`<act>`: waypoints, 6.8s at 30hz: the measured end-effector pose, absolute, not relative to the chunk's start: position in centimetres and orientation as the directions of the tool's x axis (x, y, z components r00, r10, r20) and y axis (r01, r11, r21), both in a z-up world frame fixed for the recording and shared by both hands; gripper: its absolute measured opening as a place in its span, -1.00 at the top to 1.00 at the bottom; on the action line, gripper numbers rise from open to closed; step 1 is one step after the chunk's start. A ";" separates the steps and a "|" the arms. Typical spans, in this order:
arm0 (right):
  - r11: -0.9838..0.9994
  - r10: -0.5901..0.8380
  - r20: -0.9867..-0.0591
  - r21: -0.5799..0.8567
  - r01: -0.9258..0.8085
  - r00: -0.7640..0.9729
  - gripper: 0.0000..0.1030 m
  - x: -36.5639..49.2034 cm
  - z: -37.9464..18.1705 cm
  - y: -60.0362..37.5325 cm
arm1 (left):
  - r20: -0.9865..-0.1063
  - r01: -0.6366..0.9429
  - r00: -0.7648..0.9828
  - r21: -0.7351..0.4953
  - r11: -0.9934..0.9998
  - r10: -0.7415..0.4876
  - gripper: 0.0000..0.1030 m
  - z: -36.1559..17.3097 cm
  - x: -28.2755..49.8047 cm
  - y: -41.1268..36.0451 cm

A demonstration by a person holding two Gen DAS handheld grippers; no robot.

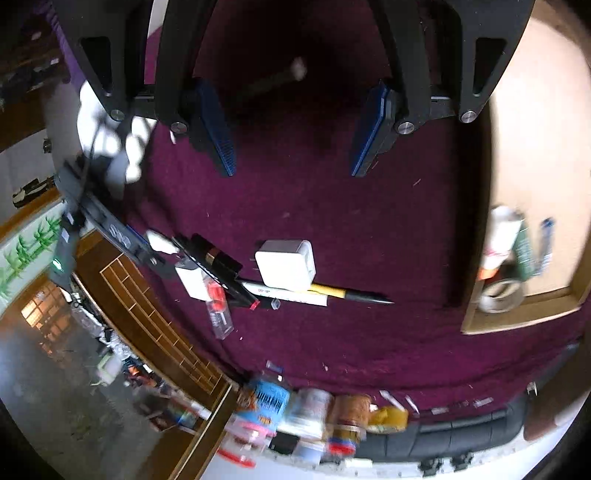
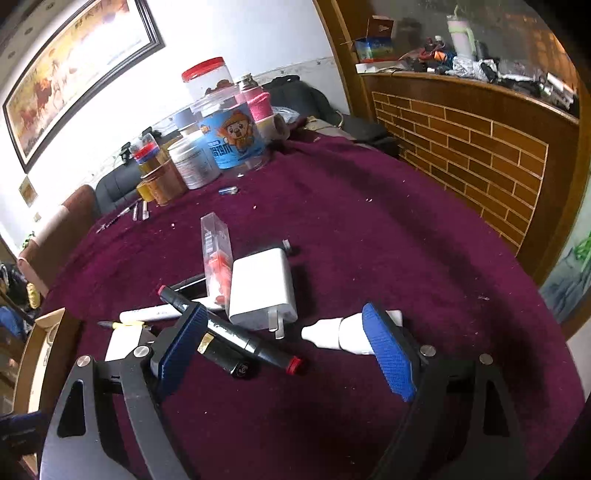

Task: Organize rigid objects
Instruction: 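Grasp the white charger with the left tool and lift it, then carry charger to the box with left tool while right tool grasps black marker, then hold charger over box with left tool while right tool carries marker there, then open left tool to drop charger in box while right tool releases marker, then grasp red-tipped black marker with right tool while left tool moves to yellow knife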

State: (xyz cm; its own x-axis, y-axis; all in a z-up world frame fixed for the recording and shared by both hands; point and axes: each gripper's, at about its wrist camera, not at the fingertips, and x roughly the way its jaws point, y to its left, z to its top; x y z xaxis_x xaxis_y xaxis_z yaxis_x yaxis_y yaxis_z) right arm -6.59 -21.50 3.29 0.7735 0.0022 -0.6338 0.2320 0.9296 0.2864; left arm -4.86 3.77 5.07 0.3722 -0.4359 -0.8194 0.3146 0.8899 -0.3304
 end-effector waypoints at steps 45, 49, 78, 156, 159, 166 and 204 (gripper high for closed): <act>0.847 0.154 -0.666 0.470 0.250 0.730 -0.68 -5.8 1.0 -24.1 | -0.837 0.581 0.443 -0.003 0.814 -0.320 0.26 3.7 -5.3 -5.2; 0.846 0.155 -0.665 0.471 0.249 0.731 -0.68 -5.8 0.9 -24.1 | -0.791 0.548 0.449 -0.123 0.827 -0.415 0.25 6.6 -7.1 -0.8; 0.799 0.110 -0.846 -0.238 -0.553 0.523 -0.47 -15.4 1.9 -3.3 | -0.635 0.155 0.657 -0.414 0.897 -0.407 0.25 8.7 -14.2 23.6; 0.692 0.722 -0.644 0.677 -0.253 0.252 0.75 3.5 2.6 12.7 | -0.791 -0.092 0.551 -0.374 0.923 -0.266 0.25 2.4 3.1 31.2; 0.685 0.728 -0.643 0.696 -0.213 0.239 0.75 4.4 2.0 13.2 | -0.800 -0.126 0.552 -0.357 0.925 -0.234 0.25 2.0 4.2 31.5; 0.711 0.703 -0.674 0.681 -0.177 0.227 0.75 6.0 1.1 14.6 | -0.760 -0.104 0.587 -0.411 0.906 -0.277 0.21 3.2 3.2 32.5; 0.984 0.139 -0.555 0.167 -0.054 0.820 -0.53 -10.8 10.5 -4.9 | -0.596 -0.075 0.798 0.054 0.996 0.092 -0.34 11.1 -13.9 16.5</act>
State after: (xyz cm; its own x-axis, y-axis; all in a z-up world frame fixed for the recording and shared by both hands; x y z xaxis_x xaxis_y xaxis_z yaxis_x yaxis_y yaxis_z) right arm -10.84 -4.87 10.51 0.8203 0.1393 -0.5547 -0.0539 0.9844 0.1674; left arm -13.94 16.52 11.14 0.7979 0.0920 -0.5957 -0.0746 0.9958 0.0540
